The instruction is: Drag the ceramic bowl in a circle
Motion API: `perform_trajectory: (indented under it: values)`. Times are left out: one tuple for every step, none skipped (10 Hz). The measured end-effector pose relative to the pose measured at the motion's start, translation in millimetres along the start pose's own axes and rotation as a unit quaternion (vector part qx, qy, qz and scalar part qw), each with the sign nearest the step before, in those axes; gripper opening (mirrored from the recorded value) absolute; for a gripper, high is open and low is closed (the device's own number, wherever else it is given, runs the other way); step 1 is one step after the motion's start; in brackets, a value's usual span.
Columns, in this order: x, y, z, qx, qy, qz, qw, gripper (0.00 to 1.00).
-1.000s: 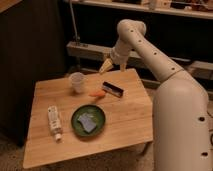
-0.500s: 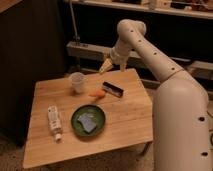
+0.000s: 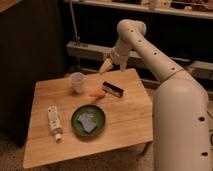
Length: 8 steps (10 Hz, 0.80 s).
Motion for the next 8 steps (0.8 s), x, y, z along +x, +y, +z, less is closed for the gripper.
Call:
perform_trajectory:
  values:
    - [0.0,0.1,0.1,0.0,0.0,0.0,1.0,0.8]
    - [0.0,0.1,0.1,0.0,0.0,0.0,1.0,0.8]
    - [0.0,0.0,0.0,0.0,0.0,0.0,1.0,0.8]
    - [-0.4,0.1,0.3,0.0,0.0,0.0,1.0,0.8]
    - [-2.3,-0.8,0.4,0.003,0.005,-0.004,1.0,0.8]
    - [-8.5,-1.9,3.3,0.008,0.012,-0.008,0.9999,0.8]
    - [-17.3,-6.6,5.4,0.014,0.021,-0.014,0.9996,0.8]
    - [-30.0,-14.3,10.1,0.02,0.029,-0.017,0.9992,0.8]
